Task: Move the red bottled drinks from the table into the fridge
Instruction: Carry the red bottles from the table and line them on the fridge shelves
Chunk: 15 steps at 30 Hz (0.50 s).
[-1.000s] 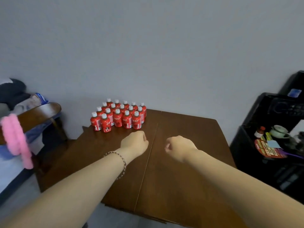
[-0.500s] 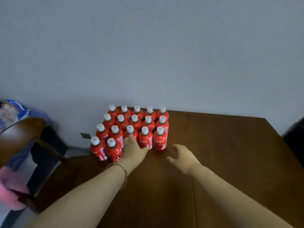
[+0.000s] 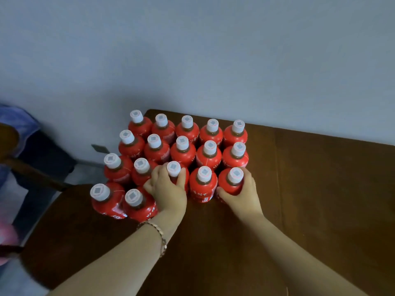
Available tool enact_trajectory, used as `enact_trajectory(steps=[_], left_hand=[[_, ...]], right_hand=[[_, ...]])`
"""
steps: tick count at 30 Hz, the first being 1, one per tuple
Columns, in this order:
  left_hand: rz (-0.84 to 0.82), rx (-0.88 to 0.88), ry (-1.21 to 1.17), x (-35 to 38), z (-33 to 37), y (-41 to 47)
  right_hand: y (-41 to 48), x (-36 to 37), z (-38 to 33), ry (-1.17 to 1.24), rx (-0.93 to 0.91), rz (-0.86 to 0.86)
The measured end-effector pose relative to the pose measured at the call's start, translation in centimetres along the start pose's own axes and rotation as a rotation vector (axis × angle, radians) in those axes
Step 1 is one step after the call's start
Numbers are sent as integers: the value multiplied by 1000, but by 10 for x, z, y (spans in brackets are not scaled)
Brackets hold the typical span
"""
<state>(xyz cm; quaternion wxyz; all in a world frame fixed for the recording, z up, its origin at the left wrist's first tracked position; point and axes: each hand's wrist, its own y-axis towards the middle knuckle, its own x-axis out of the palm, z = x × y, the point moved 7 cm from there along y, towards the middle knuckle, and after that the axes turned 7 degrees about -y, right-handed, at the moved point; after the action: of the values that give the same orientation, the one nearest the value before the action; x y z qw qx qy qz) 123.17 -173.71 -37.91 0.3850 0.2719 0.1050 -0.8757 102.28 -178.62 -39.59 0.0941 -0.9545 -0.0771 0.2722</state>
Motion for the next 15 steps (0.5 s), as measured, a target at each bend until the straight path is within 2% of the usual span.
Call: enact_trajectory(steps=[3, 5, 9, 12, 13, 15], left_hand=[[-63, 167, -11, -2, 2, -8], [-202, 254, -120, -2, 4, -17], [-535, 291, -244, 11, 0, -23], [-734, 248, -260, 29, -3, -31], [-732, 242, -261, 32, -5, -35], [-580, 142, -298, 32, -9, -45]], right_hand=[[2, -4, 12, 26, -25, 0], [-2, -8, 22, 36, 7, -57], [-11, -20, 32, -14, -44, -168], [-19, -19, 41, 35, -42, -202], [-23, -16, 44, 107, -28, -195], [-30, -6, 47, 310, 45, -141]])
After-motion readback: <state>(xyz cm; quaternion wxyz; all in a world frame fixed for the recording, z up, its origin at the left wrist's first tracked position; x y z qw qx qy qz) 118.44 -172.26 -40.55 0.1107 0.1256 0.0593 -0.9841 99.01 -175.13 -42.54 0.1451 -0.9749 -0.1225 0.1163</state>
